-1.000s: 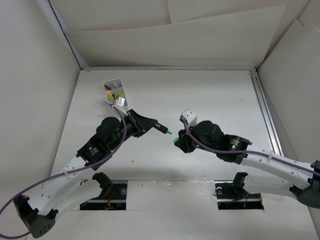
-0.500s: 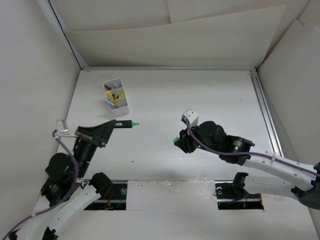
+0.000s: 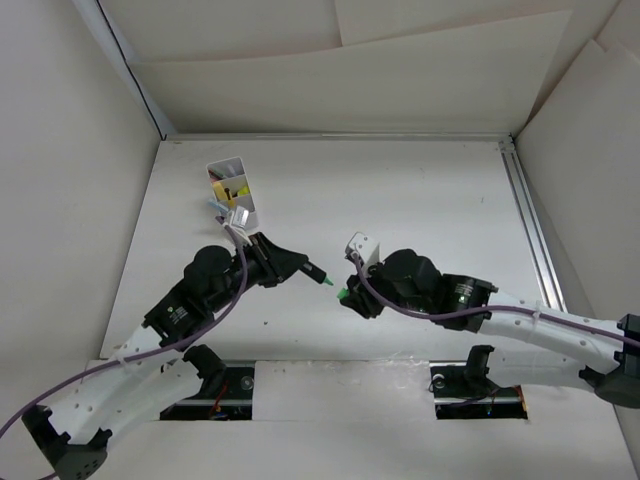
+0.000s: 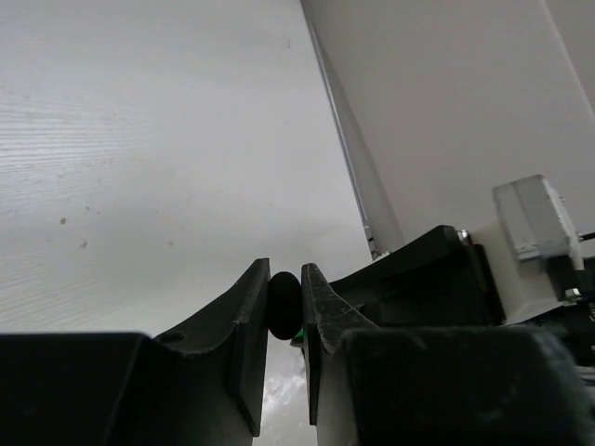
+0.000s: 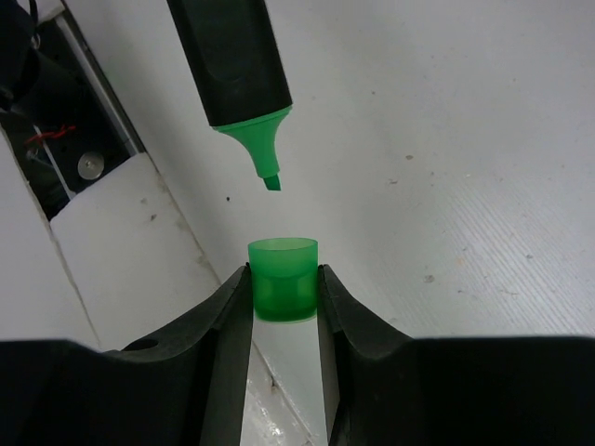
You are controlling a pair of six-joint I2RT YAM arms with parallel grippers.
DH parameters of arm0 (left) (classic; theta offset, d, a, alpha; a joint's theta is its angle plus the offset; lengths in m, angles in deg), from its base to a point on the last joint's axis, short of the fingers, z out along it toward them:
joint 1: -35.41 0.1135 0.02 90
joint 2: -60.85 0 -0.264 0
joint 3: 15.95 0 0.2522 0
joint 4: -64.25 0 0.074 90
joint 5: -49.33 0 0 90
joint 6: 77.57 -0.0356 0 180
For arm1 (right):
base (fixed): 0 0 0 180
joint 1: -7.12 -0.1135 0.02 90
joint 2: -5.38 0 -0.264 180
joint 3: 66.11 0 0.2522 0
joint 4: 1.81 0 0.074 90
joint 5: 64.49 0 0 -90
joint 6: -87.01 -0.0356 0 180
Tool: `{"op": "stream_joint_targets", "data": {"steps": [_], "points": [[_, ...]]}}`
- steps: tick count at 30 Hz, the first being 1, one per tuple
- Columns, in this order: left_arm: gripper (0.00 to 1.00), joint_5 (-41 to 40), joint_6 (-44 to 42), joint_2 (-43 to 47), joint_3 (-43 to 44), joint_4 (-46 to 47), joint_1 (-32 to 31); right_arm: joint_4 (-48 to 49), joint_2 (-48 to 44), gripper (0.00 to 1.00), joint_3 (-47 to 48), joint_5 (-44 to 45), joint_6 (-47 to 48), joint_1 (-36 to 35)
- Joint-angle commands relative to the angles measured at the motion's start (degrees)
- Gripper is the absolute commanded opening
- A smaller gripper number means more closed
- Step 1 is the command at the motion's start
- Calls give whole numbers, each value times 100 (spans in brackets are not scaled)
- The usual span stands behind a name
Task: Sort the stationery into containers
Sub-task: Close the pen cap on the pen.
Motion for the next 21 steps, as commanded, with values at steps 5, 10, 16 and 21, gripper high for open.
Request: {"op": "stream_joint_targets", "data": {"steps": [5,10,16,21], "points": [[0,530,-27,74,-303,1028,3,2,10,13,300,217,58,-173],[0,645,25,22,-364,1028,3,-51,10,13,432,331,58,-226],[0,820,209,-4,-418,1037,3,-182,62,13,555,586,119,-226],[0,820,272,-57,-303,817,3,-245,10,13,608,788,119,-332]]}}
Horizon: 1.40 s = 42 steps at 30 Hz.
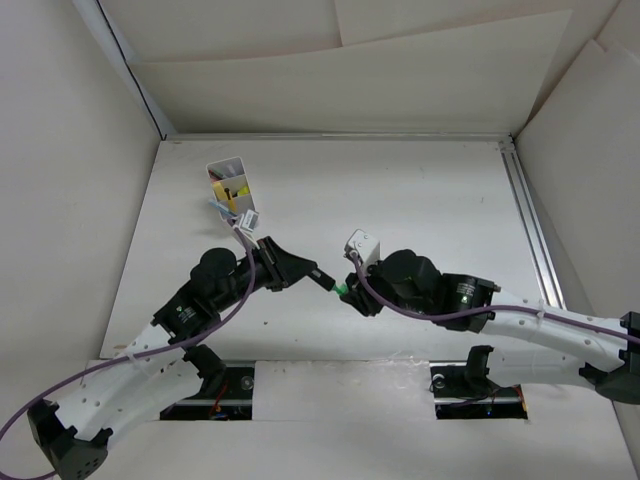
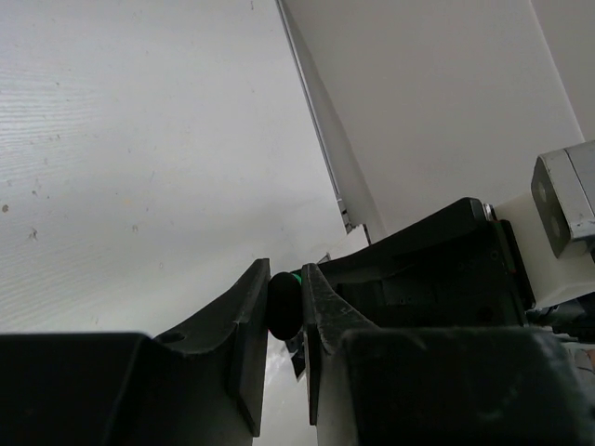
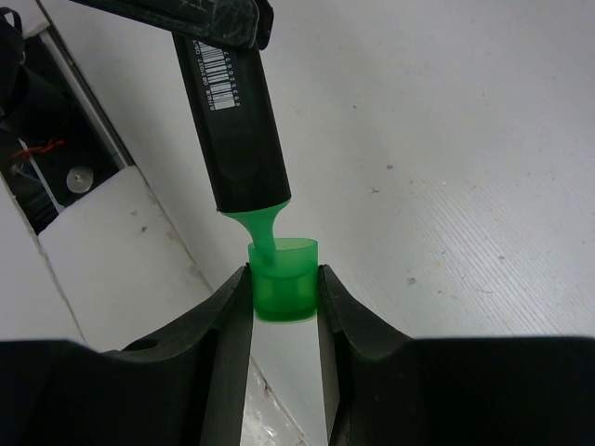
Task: Sort the stationery into containers
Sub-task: Close the pen cap on the pen.
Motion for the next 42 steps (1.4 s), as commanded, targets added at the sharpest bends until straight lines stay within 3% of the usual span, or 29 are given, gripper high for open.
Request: {"op": "stream_joint_targets", "data": {"steps": [1,15,42], "points": [[0,139,140,80,132,82,3,7,-58,13,273,264,76,-91],[0,464,711,-24,184,223,3,-45,-172,13,563,202,190,-311],[0,1175,826,-359,132,592,3,-29,-119,9,1099,887,401,-364]]}}
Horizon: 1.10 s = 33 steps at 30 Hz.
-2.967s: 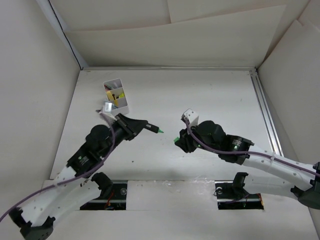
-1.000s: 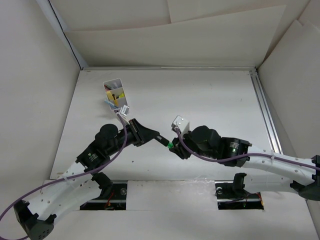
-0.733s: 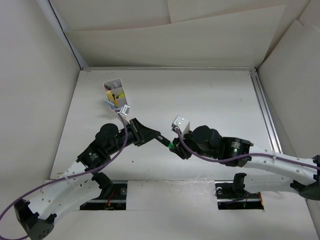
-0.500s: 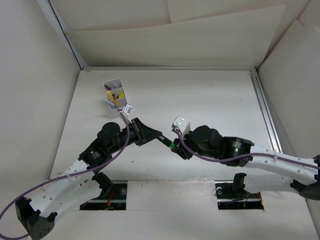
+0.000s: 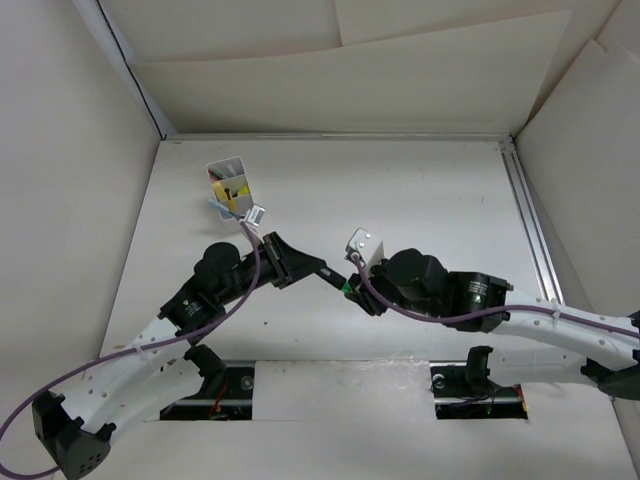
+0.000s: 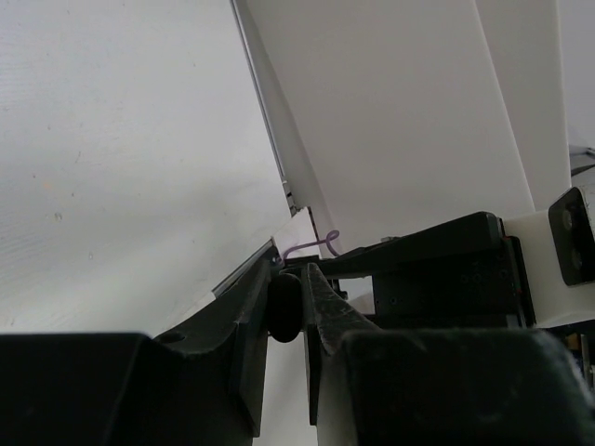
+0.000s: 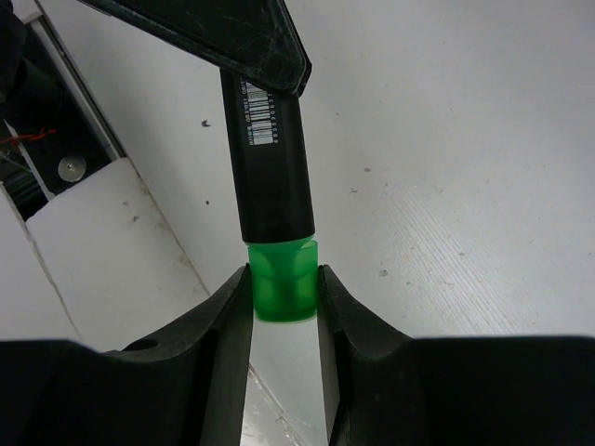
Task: Sort the stationery into containers
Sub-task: Close the pen cap on the pen.
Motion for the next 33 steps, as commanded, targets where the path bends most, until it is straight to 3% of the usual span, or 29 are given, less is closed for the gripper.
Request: {"op": "stream_joint_targets", "data": {"steps": [1,16,33], "points": [[0,498,98,-7,51,148,-41,748,-145,9,430,396,79,-29],[0,787,204,107,-2,385,-41,1828,-401,8,378,643,-35,-29],[0,990,151,-7,-55,613,-41,2206,-58,6,1072,949,-131,-29]]}}
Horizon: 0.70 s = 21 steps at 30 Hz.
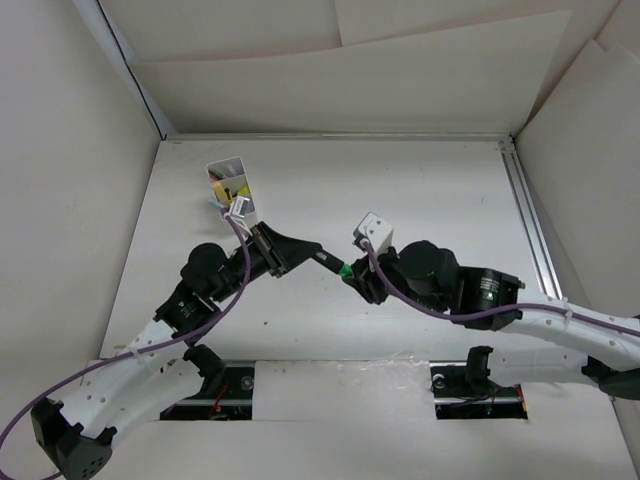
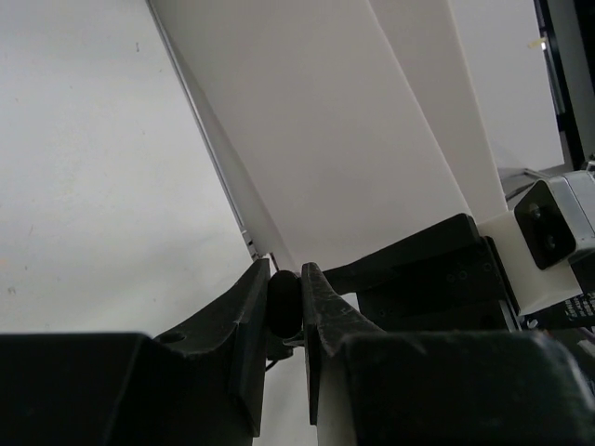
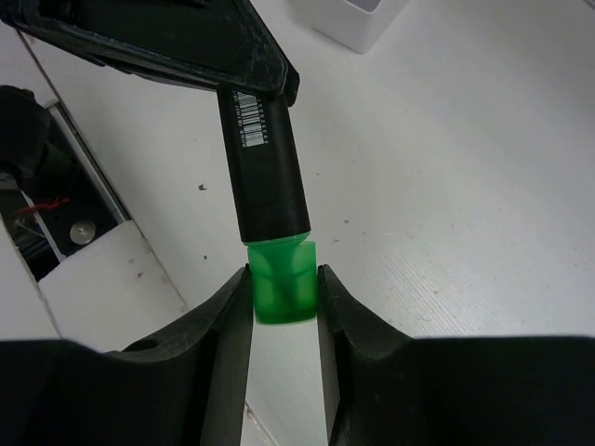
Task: Sort the stationery into containers
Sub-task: Close the pen cap on the pen.
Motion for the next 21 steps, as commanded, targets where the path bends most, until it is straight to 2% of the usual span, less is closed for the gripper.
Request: {"op": "stream_joint_targets", "data": {"steps": [1,12,19,21], "points": [[0,1041,-23,-9,-55,-207,-222,1942,-27,6,676,504,-193,12],[0,1041,-23,237,-284,118,-222,1995,157,6,923,689,-1176,91],[0,1093,-23,290,-336,118,-222,1995,210,6,976,1146,-1230,144],[0,1164,29,290,-336,187,-222,2161,210,6,976,1076,-968,144]]}}
